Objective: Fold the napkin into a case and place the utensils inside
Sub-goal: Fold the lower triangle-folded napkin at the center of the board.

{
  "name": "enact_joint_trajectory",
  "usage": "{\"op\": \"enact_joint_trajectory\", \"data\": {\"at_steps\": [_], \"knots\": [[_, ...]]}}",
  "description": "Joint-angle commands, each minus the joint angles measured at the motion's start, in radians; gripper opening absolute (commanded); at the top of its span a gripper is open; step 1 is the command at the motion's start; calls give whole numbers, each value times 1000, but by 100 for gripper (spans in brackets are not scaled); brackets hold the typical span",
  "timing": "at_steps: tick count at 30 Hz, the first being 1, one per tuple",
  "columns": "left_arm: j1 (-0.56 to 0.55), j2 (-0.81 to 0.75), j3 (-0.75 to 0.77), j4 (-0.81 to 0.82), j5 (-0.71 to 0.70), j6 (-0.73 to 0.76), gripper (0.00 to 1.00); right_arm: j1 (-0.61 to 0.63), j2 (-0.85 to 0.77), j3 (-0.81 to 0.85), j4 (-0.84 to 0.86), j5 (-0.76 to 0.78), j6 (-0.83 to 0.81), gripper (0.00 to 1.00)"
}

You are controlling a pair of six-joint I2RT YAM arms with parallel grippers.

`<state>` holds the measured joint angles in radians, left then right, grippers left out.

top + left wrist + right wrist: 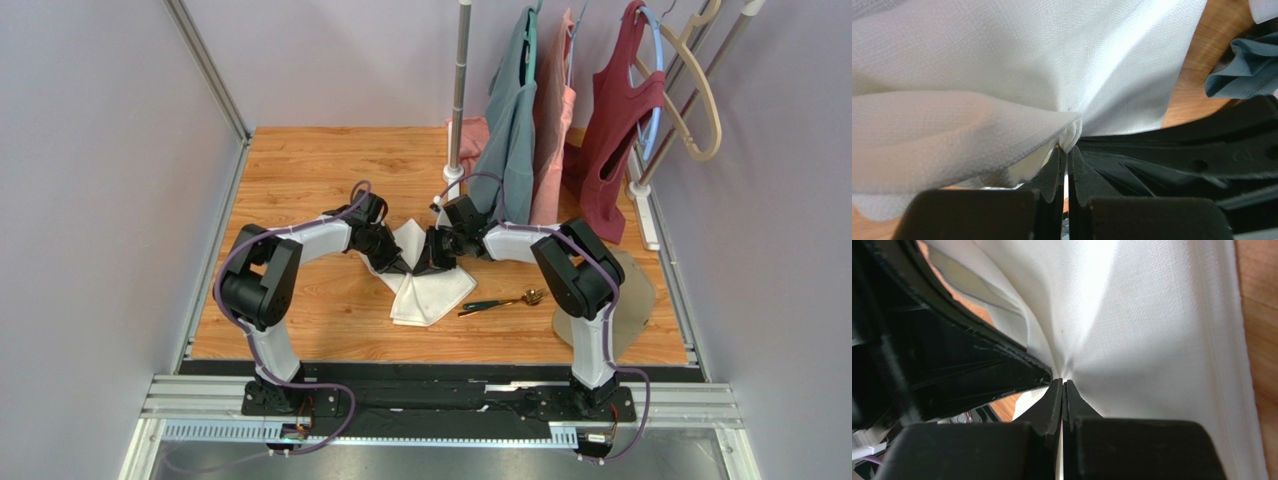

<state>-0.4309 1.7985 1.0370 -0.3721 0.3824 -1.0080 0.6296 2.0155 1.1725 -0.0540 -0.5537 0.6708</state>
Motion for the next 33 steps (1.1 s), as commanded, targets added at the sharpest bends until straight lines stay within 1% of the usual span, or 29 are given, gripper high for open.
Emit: {"op": "enact_joint_trajectory", "data": {"at_steps": [1, 7, 13, 19, 24, 30, 33], "knots": [[-6, 5, 28, 1, -8, 5, 0, -19, -90, 7, -64, 35, -51, 0], [-8, 10, 37, 1, -2, 6, 0, -22, -78, -8, -76, 61, -79, 0], [-12, 42, 63, 2, 3, -1, 0, -21, -12, -22, -52, 69, -77, 0], [-23, 85, 93, 7, -8, -6, 0, -22, -14, -33, -41, 67, -74, 0], [-25, 107, 77, 25, -7, -11, 0, -21, -26, -31, -50, 57, -74, 0], [-25, 117, 55, 36, -8, -9, 0, -11, -129, -57, -99, 72, -134, 0], [-25, 124, 54, 41, 0, -7, 0, 33, -207, -82, -148, 115, -201, 4]]}}
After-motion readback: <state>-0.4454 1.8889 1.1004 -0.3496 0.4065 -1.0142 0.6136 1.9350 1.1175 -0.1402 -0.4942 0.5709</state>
